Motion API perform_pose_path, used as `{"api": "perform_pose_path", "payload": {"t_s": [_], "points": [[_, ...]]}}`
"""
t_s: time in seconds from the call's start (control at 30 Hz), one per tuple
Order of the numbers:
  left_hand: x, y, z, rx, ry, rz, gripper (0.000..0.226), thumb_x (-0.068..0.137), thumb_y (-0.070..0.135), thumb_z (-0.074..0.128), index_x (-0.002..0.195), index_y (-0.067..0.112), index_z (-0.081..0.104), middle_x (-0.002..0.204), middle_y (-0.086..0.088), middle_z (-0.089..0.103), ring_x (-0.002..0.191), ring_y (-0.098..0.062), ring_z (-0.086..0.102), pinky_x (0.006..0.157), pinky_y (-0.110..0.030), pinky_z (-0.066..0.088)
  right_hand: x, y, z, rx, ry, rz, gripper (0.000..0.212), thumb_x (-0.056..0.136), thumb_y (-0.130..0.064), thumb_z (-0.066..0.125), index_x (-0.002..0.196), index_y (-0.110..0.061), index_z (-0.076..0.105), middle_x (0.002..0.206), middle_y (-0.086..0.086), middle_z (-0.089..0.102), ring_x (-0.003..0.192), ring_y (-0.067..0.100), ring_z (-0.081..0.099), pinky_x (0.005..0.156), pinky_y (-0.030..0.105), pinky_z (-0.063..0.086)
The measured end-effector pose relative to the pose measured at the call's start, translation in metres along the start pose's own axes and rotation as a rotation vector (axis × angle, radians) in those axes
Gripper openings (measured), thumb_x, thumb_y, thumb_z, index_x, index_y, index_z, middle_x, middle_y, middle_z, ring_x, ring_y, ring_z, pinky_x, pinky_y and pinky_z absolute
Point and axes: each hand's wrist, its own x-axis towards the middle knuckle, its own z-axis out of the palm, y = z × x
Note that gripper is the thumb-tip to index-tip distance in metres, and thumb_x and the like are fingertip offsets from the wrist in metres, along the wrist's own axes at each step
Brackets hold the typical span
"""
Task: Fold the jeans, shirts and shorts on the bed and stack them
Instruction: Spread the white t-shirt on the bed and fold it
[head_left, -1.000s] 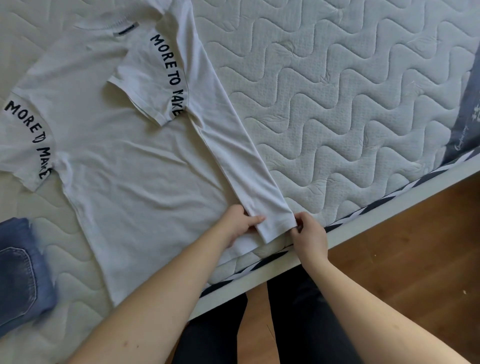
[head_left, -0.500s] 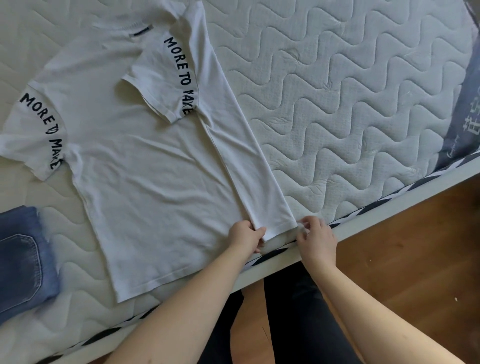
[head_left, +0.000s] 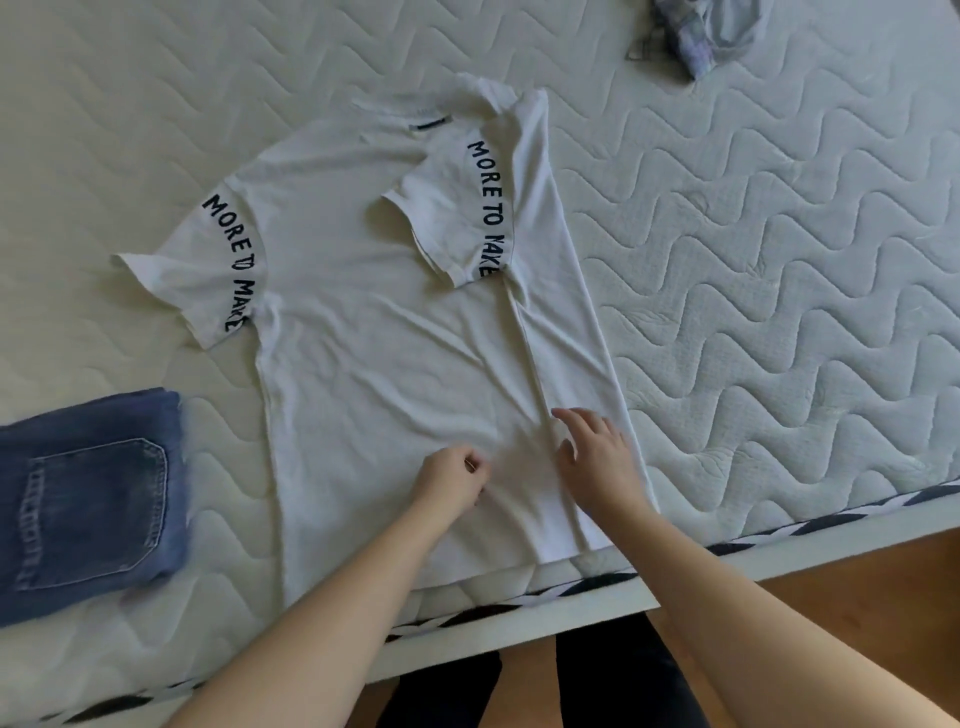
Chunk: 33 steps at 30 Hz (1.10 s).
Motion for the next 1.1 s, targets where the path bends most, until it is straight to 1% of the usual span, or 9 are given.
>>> {"api": "perform_pose_path", "payload": {"t_s": [0.23,0.4,0.53,0.63,0.73,0.87,1.0,1.03,1.1], "points": [[0.040,-0.021,-0.089,-0.111,0.237,0.112,0.005,0.092,0.021,0.064,0.088,0.019,0.063,0.077,0.000,0.065,0.074,-0.025,0.068,0.074,-0.034,0.056,0.068,-0.054,-0.006,-0.079,-0.038,-0.157,0.049,0.092,-0.014,0.051,0.141,-0.018,0.049,0.140,0.000,0.053,0.129,0.023,0.044,0.106,0.035,0.033],[0.069,-0.039,-0.154,-0.131,0.456,0.148,0.013,0.092,0.022,0.060,0.104,0.018,0.062,0.087,0.005,0.060,0.075,-0.014,0.058,0.058,-0.019,0.039,0.126,-0.101,-0.005,-0.128,-0.084,-0.261,0.057,0.093,-0.016,0.051,0.148,-0.015,0.039,0.149,0.004,0.043,0.135,0.028,0.037,0.113,0.038,0.028],[0.086,-0.061,-0.205,-0.155,0.636,0.122,0.028,0.091,0.017,0.061,0.119,0.011,0.057,0.109,-0.006,0.054,0.086,-0.017,0.053,0.076,-0.025,0.042,0.163,-0.138,0.003,-0.214,-0.109,-0.279,0.063,0.092,-0.023,0.051,0.152,-0.019,0.029,0.156,0.002,0.032,0.143,0.026,0.027,0.116,0.037,0.011],[0.100,-0.075,-0.242,-0.167,0.776,0.035,0.039,0.090,0.019,0.063,0.126,0.008,0.052,0.127,-0.016,0.048,0.104,-0.029,0.055,0.091,-0.036,0.046,0.180,-0.162,0.016,-0.275,-0.179,-0.324,0.066,0.095,-0.027,0.048,0.154,-0.022,0.020,0.161,0.002,0.022,0.146,0.025,0.019,0.116,0.041,0.016],[0.116,-0.083,-0.268,-0.211,0.887,-0.079,0.050,0.088,0.022,0.066,0.131,0.007,0.047,0.133,-0.020,0.044,0.115,-0.030,0.050,0.089,-0.035,0.043,0.187,-0.183,0.034,-0.321,-0.234,-0.384,0.066,0.096,-0.029,0.047,0.155,-0.021,0.019,0.162,0.002,0.018,0.148,0.024,0.015,0.118,0.039,0.013],[0.135,-0.090,-0.291,-0.584,0.777,-0.333,0.075,0.087,0.041,0.066,0.147,0.016,0.028,0.147,-0.010,0.037,0.124,-0.030,0.049,0.095,-0.034,0.042,0.190,-0.208,0.060,-0.344,-0.291,-0.423,0.065,0.097,-0.033,0.046,0.155,-0.025,0.018,0.163,0.000,0.014,0.149,0.022,0.012,0.118,0.039,0.014],[0.151,-0.099,-0.307,-0.821,0.604,-0.343,0.067,0.085,0.049,0.068,0.135,0.008,0.050,0.133,-0.009,0.057,0.116,-0.029,0.059,0.101,-0.035,0.047,0.195,-0.220,0.075,-0.357,-0.316,-0.443,0.060,0.098,-0.035,0.044,0.153,-0.027,0.022,0.161,-0.003,0.018,0.147,0.022,0.015,0.117,0.039,0.018],[0.154,-0.100,-0.309,-0.886,0.549,-0.316,0.059,0.086,0.046,0.069,0.129,0.008,0.056,0.124,-0.008,0.063,0.109,-0.026,0.062,0.097,-0.036,0.050,0.196,-0.221,0.077,-0.365,-0.308,-0.442,0.059,0.098,-0.035,0.044,0.152,-0.027,0.024,0.160,-0.003,0.020,0.146,0.023,0.017,0.115,0.039,0.021],[0.155,-0.094,-0.310,-1.012,0.496,-0.251,0.039,0.088,0.031,0.071,0.119,0.009,0.061,0.107,-0.004,0.066,0.089,-0.021,0.064,0.072,-0.029,0.057,0.198,-0.224,0.079,-0.392,-0.293,-0.438,0.056,0.097,-0.035,0.044,0.150,-0.027,0.029,0.157,-0.002,0.026,0.142,0.025,0.024,0.111,0.040,0.027]]}}
